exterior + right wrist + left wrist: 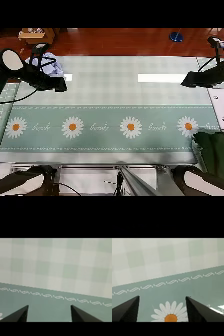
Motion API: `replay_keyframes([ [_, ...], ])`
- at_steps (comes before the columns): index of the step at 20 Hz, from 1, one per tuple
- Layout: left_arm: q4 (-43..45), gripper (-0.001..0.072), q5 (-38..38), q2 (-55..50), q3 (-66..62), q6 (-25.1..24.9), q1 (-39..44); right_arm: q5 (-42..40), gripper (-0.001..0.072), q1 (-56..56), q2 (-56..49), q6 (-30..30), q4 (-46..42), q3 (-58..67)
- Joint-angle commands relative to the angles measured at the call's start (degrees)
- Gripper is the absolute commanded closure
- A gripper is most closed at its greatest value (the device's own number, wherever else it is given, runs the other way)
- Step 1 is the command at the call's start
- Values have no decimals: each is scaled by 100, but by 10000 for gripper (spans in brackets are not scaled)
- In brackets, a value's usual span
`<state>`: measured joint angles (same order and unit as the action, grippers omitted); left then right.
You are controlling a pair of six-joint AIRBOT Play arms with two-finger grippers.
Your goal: Fold the shirts.
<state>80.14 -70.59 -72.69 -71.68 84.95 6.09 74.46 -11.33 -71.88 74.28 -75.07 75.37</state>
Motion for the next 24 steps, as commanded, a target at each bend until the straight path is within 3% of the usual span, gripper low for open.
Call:
replay_keyframes([
  [1,2,-12,2,-2,-2,-2,2,2,97,7,-4,0,0,-2],
  [22,-214,-12,50,-17,-2,0,2,-221,97,7,-4,2,4,-2],
  [24,-197,-12,455,-39,-4,-31,0,-293,97,7,-4,2,28,-2],
])
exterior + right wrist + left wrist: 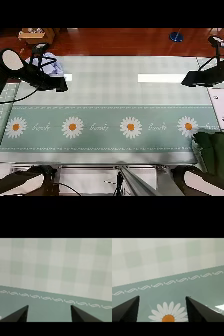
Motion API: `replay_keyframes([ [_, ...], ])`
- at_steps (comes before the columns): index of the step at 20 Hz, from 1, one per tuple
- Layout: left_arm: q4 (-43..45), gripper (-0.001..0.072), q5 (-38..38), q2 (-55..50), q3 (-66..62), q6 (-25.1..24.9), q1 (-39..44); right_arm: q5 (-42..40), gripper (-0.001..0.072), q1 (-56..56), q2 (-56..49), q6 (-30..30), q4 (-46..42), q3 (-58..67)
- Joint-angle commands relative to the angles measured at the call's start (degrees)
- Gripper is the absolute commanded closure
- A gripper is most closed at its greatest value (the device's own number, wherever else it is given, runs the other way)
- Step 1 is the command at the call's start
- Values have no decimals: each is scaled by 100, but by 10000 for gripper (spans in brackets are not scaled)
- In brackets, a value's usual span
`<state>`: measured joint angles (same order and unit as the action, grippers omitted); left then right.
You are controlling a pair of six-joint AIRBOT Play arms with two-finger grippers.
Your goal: Fold the shirts.
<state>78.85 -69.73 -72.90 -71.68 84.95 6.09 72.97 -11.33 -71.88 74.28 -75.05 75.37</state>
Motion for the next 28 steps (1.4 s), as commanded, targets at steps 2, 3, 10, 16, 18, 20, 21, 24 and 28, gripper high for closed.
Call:
replay_keyframes([
  [2,501,-13,1255,-13,-92,-22,-55,-138,97,7,-4,4,59,-2],
  [3,944,-13,1784,-15,-181,-20,-127,-120,97,7,-4,7,74,-2],
  [10,1436,-13,3101,-1064,-1016,85,-1257,-46,98,7,-4,105,125,-4],
  [16,1427,-13,3185,-2365,-1366,87,-1635,260,99,7,-4,109,125,-4],
  [18,1419,-13,3381,-2693,-1432,90,-1665,426,99,7,-4,109,125,-4],
  [20,1421,-13,3626,-2940,-1478,85,-1665,605,99,7,-4,109,122,-4],
  [21,1419,-13,3821,-3032,-1478,85,-1665,706,99,7,-4,109,122,-4],
  [24,1421,-10,4227,-3244,-1478,85,-1665,951,100,7,-4,109,125,-4],
  [28,1421,257,4159,-3364,-1620,79,-1692,999,100,7,-4,109,122,-4],
])
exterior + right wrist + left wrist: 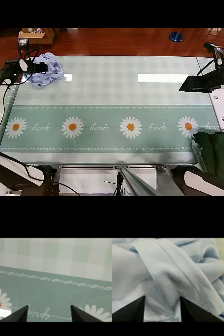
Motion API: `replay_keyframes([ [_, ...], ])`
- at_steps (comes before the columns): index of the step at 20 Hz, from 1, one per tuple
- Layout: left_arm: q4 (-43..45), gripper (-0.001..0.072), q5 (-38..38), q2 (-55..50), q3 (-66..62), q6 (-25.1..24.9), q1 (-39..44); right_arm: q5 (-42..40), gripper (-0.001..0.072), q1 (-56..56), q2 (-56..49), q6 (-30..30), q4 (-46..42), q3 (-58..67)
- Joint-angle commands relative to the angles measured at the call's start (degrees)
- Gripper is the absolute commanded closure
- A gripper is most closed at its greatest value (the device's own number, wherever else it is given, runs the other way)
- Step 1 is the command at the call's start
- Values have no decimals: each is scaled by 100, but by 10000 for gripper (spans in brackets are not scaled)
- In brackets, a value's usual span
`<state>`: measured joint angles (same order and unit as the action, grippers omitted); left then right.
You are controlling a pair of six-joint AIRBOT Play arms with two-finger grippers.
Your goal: Fold the shirts.
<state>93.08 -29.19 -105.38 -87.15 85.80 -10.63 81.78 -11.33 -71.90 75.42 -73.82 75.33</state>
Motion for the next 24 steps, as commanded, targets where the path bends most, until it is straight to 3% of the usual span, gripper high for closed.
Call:
replay_keyframes([
  [1,-4,348,26,-116,-74,2,-31,116,100,7,-2,-7,0,0],
  [2,-2,450,-133,-118,-74,0,-39,116,100,7,-2,-4,-2,0],
  [3,-4,627,-352,-122,-74,0,-55,116,100,7,-2,-4,-2,0],
  [4,-2,681,-533,-127,-74,0,-72,118,102,7,-2,-4,-2,0],
  [15,-11,685,-1661,168,-1429,0,66,2,111,7,-2,-7,-20,0],
  [24,-13,686,-1980,2070,-2109,-129,1620,-245,111,2,-2,-22,-208,2],
])
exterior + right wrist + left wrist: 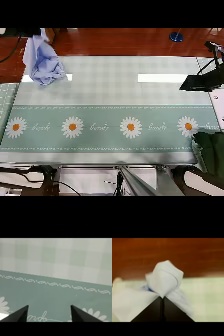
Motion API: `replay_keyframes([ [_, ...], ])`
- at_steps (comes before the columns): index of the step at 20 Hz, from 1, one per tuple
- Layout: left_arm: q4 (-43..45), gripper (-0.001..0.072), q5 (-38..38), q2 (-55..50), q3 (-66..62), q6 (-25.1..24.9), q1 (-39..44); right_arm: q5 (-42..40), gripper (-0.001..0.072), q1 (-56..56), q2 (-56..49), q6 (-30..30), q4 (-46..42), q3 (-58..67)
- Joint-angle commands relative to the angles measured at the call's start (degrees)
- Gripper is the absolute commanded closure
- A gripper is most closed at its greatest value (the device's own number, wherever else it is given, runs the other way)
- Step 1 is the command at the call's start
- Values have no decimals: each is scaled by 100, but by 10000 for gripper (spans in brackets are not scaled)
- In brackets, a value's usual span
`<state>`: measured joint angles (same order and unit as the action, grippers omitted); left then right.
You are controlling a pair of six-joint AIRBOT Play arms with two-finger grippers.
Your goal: Fold the shirts.
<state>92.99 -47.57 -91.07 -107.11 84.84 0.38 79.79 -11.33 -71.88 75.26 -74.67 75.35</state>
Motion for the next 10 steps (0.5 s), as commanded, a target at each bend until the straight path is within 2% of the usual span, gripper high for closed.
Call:
replay_keyframes([
  [1,-4,686,-210,874,-114,-33,741,-48,111,2,-4,-37,-197,0],
  [6,-118,686,-719,1897,-114,-31,2111,-46,111,2,-4,-35,-372,0],
  [10,-671,686,-938,2232,-114,-4,3202,48,111,2,-2,-35,-389,0],
])
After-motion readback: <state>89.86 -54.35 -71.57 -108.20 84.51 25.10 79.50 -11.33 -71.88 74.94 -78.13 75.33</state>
